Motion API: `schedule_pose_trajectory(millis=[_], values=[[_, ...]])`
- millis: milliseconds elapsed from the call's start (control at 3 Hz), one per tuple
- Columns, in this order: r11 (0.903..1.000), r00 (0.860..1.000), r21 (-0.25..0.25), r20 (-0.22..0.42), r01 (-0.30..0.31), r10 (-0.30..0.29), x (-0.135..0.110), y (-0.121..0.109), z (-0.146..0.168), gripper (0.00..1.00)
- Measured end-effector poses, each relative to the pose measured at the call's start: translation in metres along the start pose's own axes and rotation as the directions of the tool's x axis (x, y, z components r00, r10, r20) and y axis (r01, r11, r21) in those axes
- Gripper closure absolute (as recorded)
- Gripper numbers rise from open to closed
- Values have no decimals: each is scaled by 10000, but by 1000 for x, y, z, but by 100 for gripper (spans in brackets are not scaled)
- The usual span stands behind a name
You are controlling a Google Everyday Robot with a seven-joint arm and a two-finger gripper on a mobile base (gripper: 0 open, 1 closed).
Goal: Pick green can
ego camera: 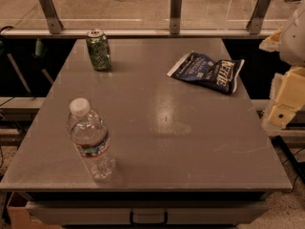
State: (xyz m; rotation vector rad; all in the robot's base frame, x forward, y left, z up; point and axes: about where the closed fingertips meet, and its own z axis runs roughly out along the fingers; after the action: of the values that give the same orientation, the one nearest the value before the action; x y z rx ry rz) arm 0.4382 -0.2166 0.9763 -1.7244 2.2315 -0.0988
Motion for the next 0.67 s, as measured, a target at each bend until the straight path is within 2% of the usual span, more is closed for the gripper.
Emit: schedule_pose_trajectory(millis=[667], values=[[10000, 9998, 71, 217, -2, 1, -3, -3, -3, 0]])
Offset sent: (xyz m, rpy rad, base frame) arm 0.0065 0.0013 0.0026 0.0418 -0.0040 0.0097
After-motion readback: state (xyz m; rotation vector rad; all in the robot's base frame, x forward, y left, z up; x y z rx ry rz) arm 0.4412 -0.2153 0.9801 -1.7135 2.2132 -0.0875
